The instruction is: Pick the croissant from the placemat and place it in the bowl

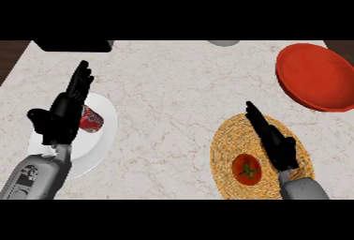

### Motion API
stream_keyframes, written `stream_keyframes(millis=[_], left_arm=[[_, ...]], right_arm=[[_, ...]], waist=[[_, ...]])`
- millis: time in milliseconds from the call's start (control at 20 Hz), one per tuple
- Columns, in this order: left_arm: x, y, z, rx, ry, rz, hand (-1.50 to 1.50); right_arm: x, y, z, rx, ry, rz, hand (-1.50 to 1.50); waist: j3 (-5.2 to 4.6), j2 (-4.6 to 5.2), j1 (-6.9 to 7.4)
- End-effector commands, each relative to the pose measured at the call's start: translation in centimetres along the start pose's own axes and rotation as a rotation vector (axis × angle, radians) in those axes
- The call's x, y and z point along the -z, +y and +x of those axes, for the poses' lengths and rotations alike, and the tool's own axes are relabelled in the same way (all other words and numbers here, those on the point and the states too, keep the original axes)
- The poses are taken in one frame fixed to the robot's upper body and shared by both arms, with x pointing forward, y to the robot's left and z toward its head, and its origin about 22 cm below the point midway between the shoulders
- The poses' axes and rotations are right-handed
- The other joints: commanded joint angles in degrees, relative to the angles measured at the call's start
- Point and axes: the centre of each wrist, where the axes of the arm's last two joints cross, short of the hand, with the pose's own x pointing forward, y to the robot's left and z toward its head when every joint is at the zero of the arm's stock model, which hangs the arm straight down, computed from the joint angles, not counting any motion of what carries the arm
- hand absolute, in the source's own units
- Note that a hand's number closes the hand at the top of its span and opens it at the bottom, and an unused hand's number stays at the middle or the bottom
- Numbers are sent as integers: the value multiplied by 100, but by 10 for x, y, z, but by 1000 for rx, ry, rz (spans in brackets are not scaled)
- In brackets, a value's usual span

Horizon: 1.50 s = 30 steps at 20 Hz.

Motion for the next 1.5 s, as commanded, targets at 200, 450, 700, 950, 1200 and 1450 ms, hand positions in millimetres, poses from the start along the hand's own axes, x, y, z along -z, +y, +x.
stream_keyframes(millis=[200, 450, 700, 950, 1200, 1450], left_arm=[[-19, -14, -27, -42, 50, -22, 0], [-27, -14, -22, -93, 97, -23, 0], [-43, -22, -32, -110, 93, -48, 0], [-33, -22, -35, -102, 92, -50, 0], [-46, -44, -40, -98, 92, -39, 0], [-29, -43, -24, -107, 87, -63, 0]], right_arm=[[-29, -18, 18, -197, -76, 551, 150], [-59, -60, 10, -205, -385, 59, -150], [-112, -70, -13, -13, -538, 96, -150], [-116, -98, 39, -161, -586, 18, -150], [-131, -134, 91, -339, -456, -5, -150], [-110, -135, 127, -370, -277, 82, -150]], waist=[[25, -22, -139], [55, -62, -311], [41, -38, -204], [32, -12, -123], [28, -17, -129], [28, 0, -67]])
